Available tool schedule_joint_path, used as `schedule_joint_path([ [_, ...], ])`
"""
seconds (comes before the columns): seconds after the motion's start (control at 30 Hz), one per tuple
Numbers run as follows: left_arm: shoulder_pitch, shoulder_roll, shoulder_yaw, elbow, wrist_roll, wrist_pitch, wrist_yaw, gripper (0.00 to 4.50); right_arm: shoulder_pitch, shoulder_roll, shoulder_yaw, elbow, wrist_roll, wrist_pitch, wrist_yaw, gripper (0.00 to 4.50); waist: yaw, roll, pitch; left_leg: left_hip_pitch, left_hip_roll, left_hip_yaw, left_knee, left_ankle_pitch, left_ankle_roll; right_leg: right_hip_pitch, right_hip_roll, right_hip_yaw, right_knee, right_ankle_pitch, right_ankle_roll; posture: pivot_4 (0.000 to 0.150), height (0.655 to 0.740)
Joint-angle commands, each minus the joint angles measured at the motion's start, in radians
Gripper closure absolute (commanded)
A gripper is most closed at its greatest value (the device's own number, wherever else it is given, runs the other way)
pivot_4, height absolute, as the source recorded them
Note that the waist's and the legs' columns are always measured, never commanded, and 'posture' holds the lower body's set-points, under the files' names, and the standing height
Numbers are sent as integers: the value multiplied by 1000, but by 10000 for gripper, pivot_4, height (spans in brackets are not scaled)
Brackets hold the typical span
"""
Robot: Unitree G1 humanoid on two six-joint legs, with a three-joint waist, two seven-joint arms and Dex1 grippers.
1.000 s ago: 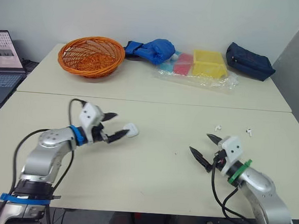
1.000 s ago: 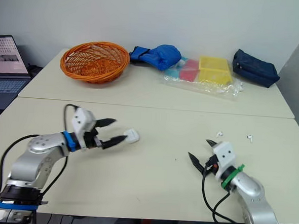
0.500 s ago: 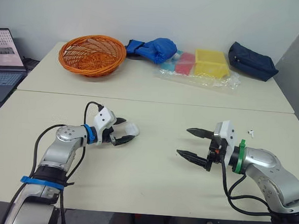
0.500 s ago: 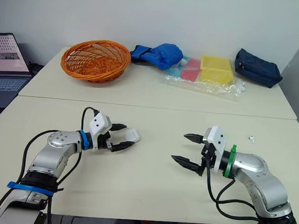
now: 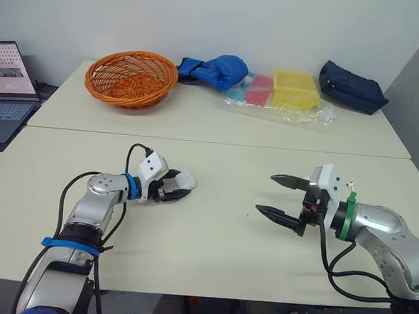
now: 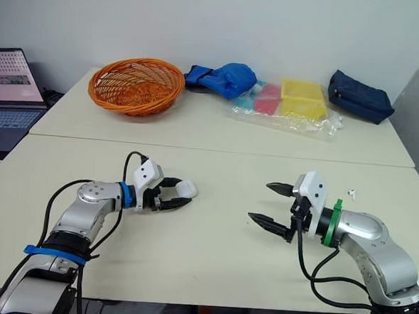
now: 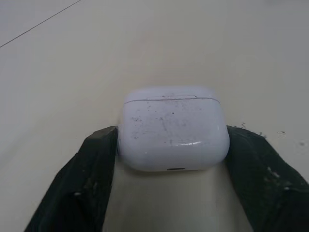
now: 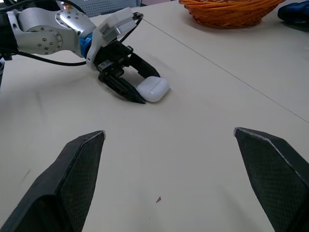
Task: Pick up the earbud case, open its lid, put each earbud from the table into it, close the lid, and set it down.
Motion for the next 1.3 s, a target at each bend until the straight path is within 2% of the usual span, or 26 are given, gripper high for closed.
schedule_joint_path([
  [0.03,-2,-1,1,22,15,-3,-5,17443,2,-4,-23,-30,4,-16,-6,0,0,0,0,0,0,0,0,0,0,0,0,0,0,0,0,1500,7400],
  [0.23,-33,0,0,17,63,-131,36,17443,-71,50,-19,-31,29,51,-95,0,0,0,0,0,0,0,1,0,0,0,0,0,0,1,1,1500,7400],
  [0.3,-53,-8,-1,3,79,-221,45,17443,-105,96,-25,-44,90,121,-147,0,0,0,0,-1,0,-1,1,0,0,0,0,0,1,1,1,1500,7400],
  [0.4,-134,-30,-21,19,144,-703,67,17443,-187,185,-12,21,191,298,-239,0,4,0,0,-4,1,-2,2,0,0,-2,-1,0,0,1,0,1500,7400],
  [0.43,-152,-34,-29,40,157,-811,69,17443,-206,201,-10,41,210,337,-251,0,6,0,0,-7,1,-4,4,0,0,-3,-2,-1,0,2,-1,1500,7400],
  [0.53,-183,-37,-43,115,167,-941,75,17443,-230,216,-16,53,234,390,-268,0,13,1,-1,-8,0,-3,4,0,0,-3,-2,-1,-1,4,-4,1500,7400],
  [0.63,-273,-61,-36,224,225,-1213,160,17443,-304,287,-39,149,286,417,-285,0,5,1,0,-8,-1,0,4,0,1,-3,-2,0,-2,5,-1,1500,7400],
  [0.7,-316,-70,-39,283,262,-1323,202,17443,-334,318,-52,185,299,427,-298,0,6,1,0,-11,-1,0,4,0,1,-6,-2,-1,-1,5,0,1500,7400],
  [0.97,-394,-66,-81,429,373,-1483,322,17443,-380,370,-43,196,359,472,-321,0,2,1,0,-11,-1,-1,4,0,1,-6,-1,-2,-1,5,0,1500,7400],
  [1.3,-431,-61,-120,472,481,-1532,453,17443,-427,425,-6,236,338,491,-360,0,2,1,0,-11,-1,-2,4,0,1,-6,0,-2,0,5,1,1500,7400],
])
